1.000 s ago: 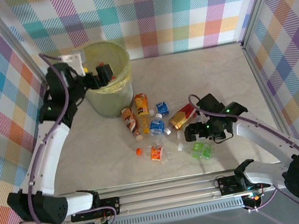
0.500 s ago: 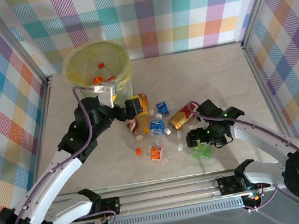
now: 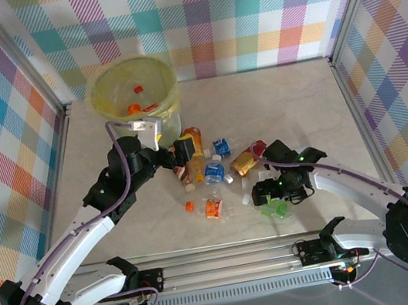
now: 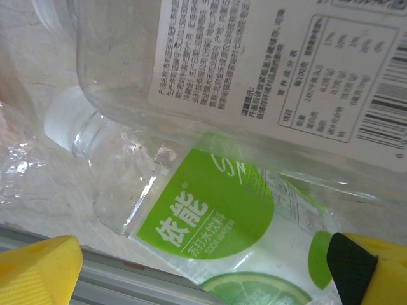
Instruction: Put the plastic bottles in the bin
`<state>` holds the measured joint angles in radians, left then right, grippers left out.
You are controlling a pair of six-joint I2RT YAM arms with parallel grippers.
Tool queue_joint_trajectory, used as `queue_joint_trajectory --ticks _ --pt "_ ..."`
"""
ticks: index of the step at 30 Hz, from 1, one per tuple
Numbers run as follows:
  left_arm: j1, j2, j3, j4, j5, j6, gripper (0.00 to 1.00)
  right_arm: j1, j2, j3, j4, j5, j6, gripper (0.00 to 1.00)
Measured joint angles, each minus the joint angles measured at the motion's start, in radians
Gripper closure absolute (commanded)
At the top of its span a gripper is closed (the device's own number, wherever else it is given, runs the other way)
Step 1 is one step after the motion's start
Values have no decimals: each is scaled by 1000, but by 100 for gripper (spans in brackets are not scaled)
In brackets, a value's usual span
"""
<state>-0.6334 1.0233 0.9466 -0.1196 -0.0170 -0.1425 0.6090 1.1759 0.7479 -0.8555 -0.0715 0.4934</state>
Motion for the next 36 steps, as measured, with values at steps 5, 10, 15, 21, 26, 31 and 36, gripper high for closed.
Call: queue_joint_trajectory --ticks 5,10,15,21,26,31,36 --pt "0 5 0 0 -4 0 0 53 66 16 -24 21 12 0" --pt "0 5 0 0 -16 0 0 100 124 59 -41 47 14 0" --pt "-1 5 0 0 -30 0 0 121 187 79 -47 72 11 0" --pt "-1 5 0 0 -48 0 0 125 233 79 -46 84 -13 5" --pt "-1 5 0 0 -56 0 0 125 264 87 -41 84 -34 9" --pt "-1 6 0 0 -64 0 0 126 275 91 -26 84 -59 19" --pt "-1 11 0 12 -66 0 0 126 275 98 -17 87 -78 32"
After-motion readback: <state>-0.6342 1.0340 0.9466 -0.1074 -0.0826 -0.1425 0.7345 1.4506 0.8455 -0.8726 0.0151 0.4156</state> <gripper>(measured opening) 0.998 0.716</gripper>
